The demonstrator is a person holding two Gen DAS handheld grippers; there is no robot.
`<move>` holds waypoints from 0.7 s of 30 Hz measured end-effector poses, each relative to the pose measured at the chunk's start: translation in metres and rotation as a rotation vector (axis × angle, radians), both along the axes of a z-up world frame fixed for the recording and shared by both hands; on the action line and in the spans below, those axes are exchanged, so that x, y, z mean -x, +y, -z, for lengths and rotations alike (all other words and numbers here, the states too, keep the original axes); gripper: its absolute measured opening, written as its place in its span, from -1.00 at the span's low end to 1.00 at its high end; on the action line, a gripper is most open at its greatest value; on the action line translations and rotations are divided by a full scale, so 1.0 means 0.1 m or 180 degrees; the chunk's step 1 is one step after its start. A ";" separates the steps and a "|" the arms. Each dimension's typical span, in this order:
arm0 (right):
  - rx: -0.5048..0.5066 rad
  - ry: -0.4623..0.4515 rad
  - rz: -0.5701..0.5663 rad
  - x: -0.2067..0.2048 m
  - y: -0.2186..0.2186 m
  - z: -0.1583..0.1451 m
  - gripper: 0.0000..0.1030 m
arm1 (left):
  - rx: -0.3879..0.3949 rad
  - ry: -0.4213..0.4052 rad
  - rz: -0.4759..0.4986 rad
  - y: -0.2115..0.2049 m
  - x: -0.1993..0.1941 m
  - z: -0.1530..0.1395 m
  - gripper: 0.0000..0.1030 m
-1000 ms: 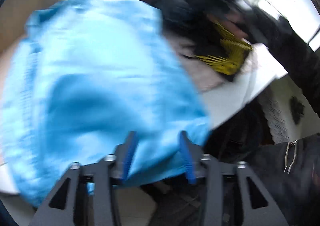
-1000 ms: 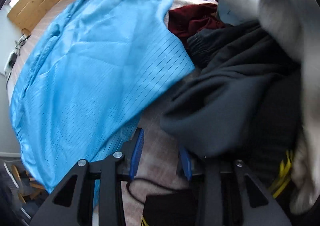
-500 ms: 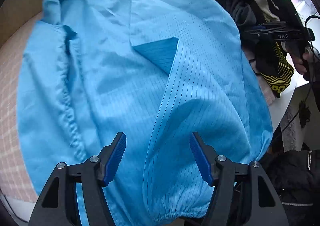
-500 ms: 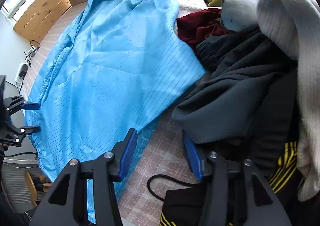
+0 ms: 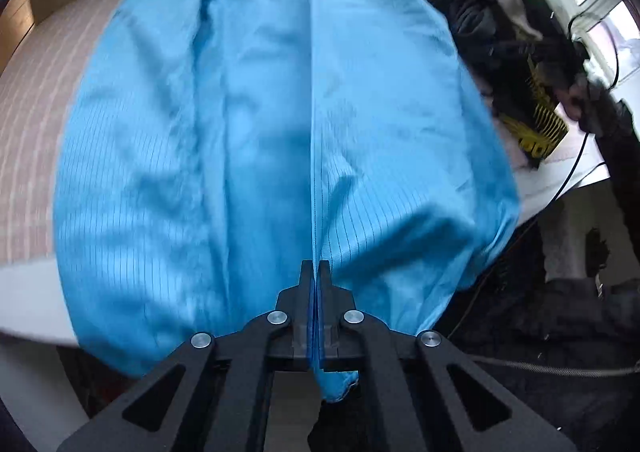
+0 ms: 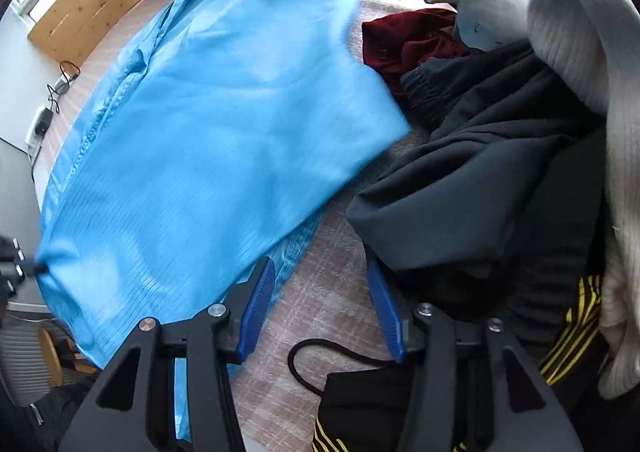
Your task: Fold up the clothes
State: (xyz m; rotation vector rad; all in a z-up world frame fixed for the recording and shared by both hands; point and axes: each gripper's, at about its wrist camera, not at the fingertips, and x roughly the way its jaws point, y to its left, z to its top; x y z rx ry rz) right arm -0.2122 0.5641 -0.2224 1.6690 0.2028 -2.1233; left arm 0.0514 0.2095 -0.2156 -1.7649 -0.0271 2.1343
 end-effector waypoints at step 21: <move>0.0924 -0.0168 0.0479 -0.37 0.07 -0.25 -0.37 | -0.0120 -0.0141 0.0034 0.07 0.01 0.23 -0.93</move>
